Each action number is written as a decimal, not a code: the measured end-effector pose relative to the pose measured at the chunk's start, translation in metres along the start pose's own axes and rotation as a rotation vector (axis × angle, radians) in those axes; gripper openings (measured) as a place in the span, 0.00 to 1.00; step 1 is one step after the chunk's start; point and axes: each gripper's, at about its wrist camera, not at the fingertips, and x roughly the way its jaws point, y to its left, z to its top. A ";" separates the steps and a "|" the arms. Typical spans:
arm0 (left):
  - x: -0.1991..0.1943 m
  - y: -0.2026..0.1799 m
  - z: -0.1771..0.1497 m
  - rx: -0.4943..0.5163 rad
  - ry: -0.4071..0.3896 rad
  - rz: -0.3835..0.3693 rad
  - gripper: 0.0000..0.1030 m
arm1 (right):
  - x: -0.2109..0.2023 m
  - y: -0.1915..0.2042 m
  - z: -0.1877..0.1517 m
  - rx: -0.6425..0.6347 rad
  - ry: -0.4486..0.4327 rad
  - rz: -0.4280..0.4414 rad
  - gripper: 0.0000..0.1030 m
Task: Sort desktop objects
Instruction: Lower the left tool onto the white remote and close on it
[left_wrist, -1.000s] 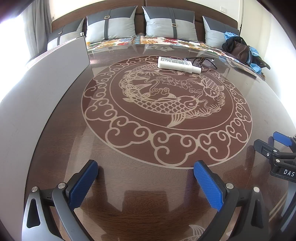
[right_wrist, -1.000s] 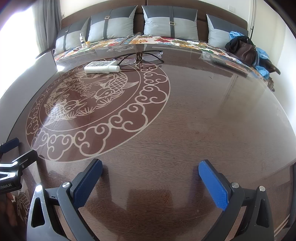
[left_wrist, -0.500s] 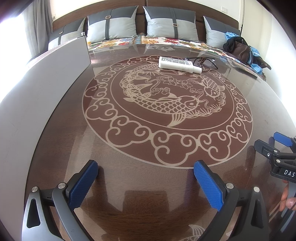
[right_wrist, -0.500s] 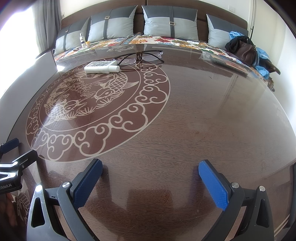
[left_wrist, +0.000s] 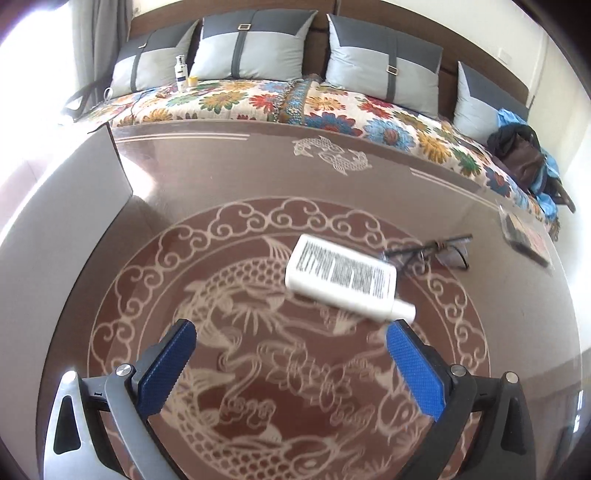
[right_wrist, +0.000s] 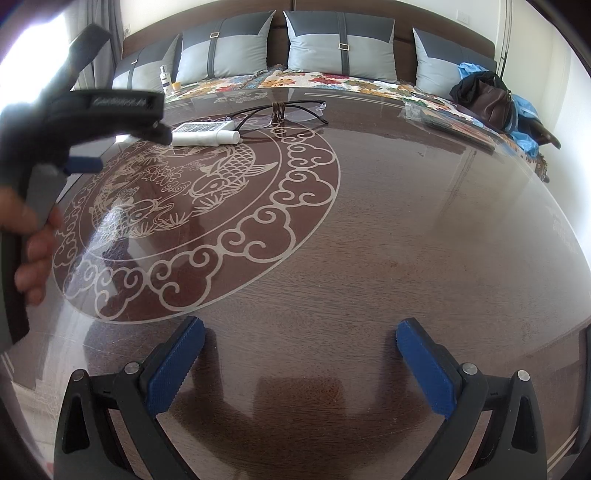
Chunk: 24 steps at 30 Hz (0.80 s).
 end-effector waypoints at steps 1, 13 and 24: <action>0.008 -0.004 0.012 -0.029 0.006 0.023 1.00 | 0.000 0.000 0.000 0.000 0.000 0.000 1.00; 0.077 -0.009 0.034 -0.119 0.071 0.173 1.00 | 0.000 0.000 0.000 0.000 0.000 -0.001 1.00; 0.054 0.011 0.003 0.016 0.071 0.091 1.00 | 0.000 0.000 0.001 0.000 0.000 -0.001 1.00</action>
